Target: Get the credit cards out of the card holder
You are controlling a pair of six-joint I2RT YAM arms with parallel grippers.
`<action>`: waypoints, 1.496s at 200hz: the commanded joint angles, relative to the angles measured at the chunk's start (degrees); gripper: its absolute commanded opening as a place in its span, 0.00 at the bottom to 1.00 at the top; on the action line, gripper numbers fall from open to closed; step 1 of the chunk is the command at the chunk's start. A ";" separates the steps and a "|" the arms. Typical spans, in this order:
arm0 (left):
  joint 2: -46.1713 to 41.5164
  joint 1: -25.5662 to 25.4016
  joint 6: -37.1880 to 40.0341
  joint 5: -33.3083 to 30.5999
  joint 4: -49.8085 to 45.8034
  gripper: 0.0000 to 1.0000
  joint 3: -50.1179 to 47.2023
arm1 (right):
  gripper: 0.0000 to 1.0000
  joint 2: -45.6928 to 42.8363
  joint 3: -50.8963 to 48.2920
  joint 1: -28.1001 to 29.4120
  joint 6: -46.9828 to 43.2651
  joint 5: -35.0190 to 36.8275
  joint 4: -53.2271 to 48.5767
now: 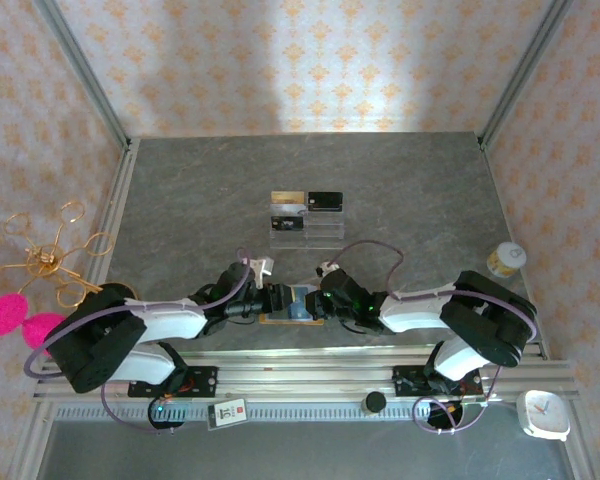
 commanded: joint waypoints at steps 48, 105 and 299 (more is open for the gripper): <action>2.97 -0.79 3.21 -4.13 -3.80 0.34 2.77 | 0.14 2.62 -1.20 0.11 -0.62 -0.57 -7.06; 0.90 -1.08 0.84 -8.33 -9.73 0.33 3.42 | 0.14 2.73 -0.92 0.13 -0.90 -0.46 -7.24; 3.70 -2.96 -1.24 -7.98 -14.43 0.14 6.42 | 0.10 4.91 0.84 0.20 -2.90 -4.29 -5.76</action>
